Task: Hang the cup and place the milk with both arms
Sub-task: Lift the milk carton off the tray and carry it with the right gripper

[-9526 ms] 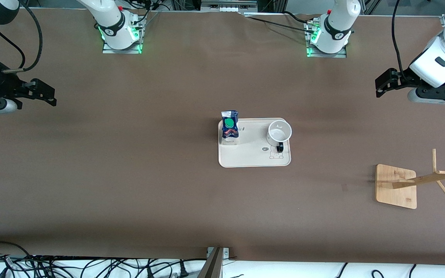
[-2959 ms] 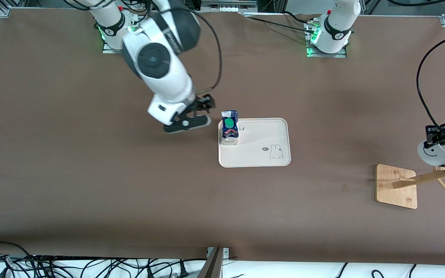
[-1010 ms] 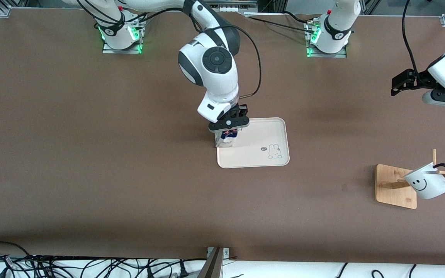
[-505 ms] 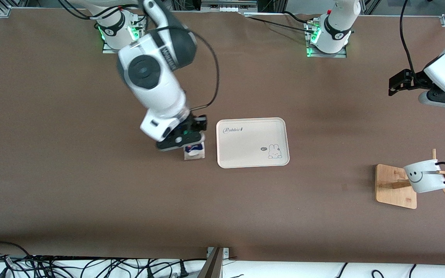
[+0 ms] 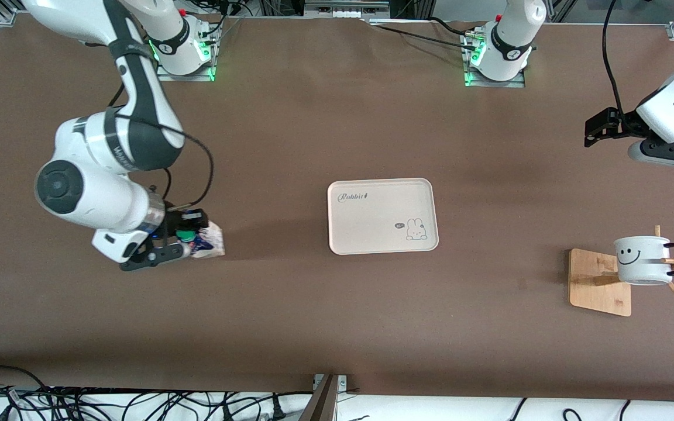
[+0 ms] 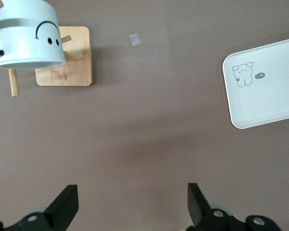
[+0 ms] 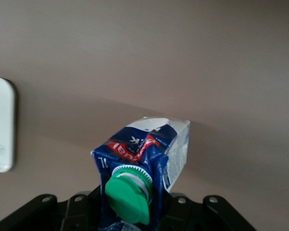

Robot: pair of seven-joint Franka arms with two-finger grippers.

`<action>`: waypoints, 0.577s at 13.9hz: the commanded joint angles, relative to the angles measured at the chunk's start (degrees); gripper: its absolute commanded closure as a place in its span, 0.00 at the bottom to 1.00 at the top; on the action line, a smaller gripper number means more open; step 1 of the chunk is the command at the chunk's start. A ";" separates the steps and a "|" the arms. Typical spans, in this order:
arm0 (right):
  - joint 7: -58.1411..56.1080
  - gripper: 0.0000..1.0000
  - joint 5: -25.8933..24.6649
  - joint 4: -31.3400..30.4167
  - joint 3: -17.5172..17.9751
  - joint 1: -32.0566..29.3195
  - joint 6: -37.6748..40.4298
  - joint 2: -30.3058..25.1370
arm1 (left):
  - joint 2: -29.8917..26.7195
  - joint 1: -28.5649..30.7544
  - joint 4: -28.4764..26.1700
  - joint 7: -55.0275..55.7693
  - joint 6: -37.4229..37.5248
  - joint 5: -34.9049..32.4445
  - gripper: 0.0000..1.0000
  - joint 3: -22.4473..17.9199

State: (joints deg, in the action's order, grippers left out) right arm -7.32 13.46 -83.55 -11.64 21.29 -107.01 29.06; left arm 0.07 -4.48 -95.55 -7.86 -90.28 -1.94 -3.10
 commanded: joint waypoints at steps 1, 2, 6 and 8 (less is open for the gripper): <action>-5.94 0.69 4.91 -10.55 -3.99 -0.63 -3.28 -5.06 | 1.69 -1.41 2.12 0.56 -0.07 1.06 0.00 -1.91; -6.21 0.69 4.83 -13.97 -4.53 -0.63 -5.64 -6.38 | 1.52 -0.88 2.03 0.65 0.10 1.06 0.00 -0.60; -6.30 0.69 4.83 -19.54 -5.77 -0.63 -9.70 -8.23 | -0.68 -0.09 0.28 0.56 1.78 0.62 0.00 0.99; -6.30 0.65 4.83 -19.89 -5.85 -0.63 -9.88 -8.23 | -2.60 0.26 -1.47 0.56 1.51 0.71 0.00 1.08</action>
State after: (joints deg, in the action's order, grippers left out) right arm -12.78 17.10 -100.71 -16.98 20.06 -115.72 23.15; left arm -0.01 -4.96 -95.29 -7.57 -89.23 -1.93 -2.48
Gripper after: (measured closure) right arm 0.683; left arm 0.000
